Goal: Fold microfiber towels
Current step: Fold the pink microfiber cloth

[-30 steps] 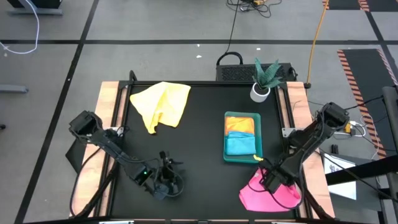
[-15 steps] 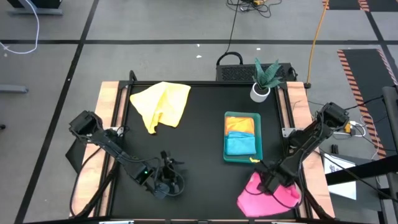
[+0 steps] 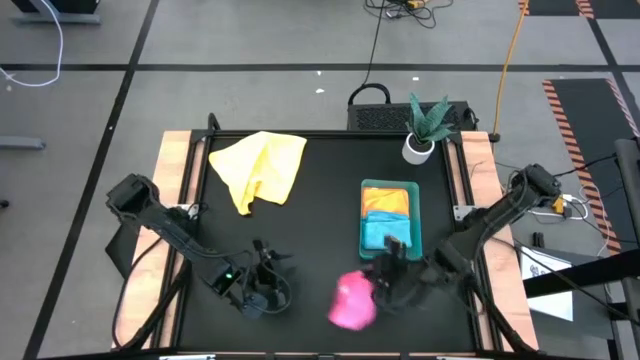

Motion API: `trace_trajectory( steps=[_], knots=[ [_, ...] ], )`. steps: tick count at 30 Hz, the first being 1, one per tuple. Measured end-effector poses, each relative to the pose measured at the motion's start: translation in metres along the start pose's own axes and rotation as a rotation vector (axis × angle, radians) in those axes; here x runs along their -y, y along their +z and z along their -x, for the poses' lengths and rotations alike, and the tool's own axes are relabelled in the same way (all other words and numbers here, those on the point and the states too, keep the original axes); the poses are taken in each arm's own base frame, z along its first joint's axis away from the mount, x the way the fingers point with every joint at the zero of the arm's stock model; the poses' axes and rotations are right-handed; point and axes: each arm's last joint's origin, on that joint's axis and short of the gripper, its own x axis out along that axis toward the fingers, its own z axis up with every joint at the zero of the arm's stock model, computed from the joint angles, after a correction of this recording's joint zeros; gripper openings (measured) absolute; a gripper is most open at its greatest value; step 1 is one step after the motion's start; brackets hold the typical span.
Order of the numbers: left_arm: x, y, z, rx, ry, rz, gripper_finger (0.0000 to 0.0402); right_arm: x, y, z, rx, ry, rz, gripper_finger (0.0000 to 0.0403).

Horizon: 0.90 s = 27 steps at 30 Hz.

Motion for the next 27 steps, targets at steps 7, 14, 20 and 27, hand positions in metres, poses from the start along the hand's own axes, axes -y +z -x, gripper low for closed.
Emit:
trace_trajectory(
  steps=[7, 14, 20, 27],
  knots=[
    [-0.032, 0.011, 0.049, 0.116, 0.163, 0.067, 0.0145, 0.026, 0.055, -0.013, 0.327, -0.225, 0.211, 0.0001],
    [-0.031, 0.008, 0.063, 0.16, 0.168, 0.047, 0.0145, 0.033, 0.033, -0.063, 0.215, -0.047, 0.315, 0.0001],
    [-0.023, 0.002, 0.051, 0.123, 0.167, 0.031, 0.0145, 0.026, -0.012, -0.126, 0.039, 0.2, 0.311, 0.0021],
    [-0.009, 0.003, 0.029, 0.074, 0.094, -0.017, 0.0145, 0.018, -0.017, -0.138, -0.062, 0.382, 0.241, 0.0119]
  ],
)
